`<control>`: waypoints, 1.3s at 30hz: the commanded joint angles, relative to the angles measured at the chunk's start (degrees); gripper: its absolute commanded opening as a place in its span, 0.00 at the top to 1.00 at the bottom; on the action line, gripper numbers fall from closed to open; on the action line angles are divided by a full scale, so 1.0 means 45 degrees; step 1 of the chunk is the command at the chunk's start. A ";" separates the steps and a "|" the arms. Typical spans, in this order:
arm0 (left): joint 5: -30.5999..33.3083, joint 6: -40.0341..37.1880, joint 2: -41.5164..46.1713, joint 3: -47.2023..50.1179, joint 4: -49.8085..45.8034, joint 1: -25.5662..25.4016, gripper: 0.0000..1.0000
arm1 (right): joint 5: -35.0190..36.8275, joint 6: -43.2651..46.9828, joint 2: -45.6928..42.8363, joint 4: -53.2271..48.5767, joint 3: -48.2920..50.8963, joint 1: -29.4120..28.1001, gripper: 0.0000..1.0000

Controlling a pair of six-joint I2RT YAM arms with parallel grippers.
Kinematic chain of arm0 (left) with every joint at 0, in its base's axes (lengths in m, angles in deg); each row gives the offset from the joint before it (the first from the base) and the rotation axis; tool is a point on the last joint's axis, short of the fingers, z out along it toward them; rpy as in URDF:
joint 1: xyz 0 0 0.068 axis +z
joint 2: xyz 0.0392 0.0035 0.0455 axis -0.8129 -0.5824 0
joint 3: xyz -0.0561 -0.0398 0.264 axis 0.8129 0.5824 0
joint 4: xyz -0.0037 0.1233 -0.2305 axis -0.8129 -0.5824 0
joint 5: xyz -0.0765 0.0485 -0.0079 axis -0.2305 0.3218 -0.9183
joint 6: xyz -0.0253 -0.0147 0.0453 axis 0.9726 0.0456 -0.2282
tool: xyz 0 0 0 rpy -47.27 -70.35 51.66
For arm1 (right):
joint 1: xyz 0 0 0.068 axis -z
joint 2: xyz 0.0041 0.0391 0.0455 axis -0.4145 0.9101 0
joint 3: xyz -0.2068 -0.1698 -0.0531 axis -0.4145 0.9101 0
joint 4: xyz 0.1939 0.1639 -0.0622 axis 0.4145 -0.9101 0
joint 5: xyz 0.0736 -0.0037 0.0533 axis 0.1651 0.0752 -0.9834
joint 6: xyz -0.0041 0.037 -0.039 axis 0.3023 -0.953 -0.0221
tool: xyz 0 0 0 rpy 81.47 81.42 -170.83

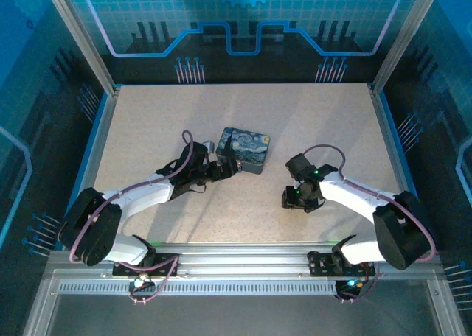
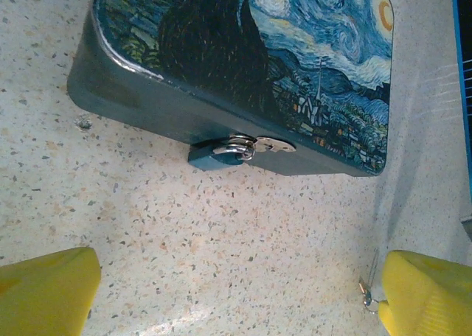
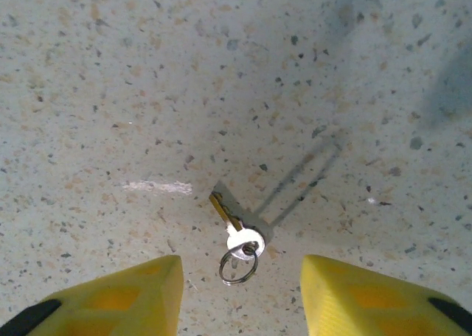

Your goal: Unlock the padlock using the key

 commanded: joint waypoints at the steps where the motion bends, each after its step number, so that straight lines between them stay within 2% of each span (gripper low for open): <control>1: 0.0190 -0.0003 0.0318 0.0266 0.0268 -0.0092 0.01 | 0.0320 -0.0428 0.0343 -0.0369 -0.0094 -0.0293 0.58; 6: 0.0175 -0.0022 0.0323 0.0309 0.0287 -0.0097 0.01 | 0.0401 -0.0607 0.0745 -0.0351 -0.0172 -0.0558 0.64; 17: 0.0190 -0.0044 0.0318 0.0308 0.0256 -0.0095 0.01 | 0.0633 -0.0706 0.1244 -0.0107 -0.0096 -0.0721 0.83; 29: 0.0229 -0.0100 0.0472 0.0225 0.0002 -0.0097 0.01 | 0.1394 -0.0126 0.0924 -0.0289 -0.0152 -0.0712 1.00; 39: 0.0092 0.0218 0.1062 0.0164 -0.0242 -0.0097 0.01 | 0.1727 0.1569 -0.0247 0.0231 -0.0262 -0.0439 1.00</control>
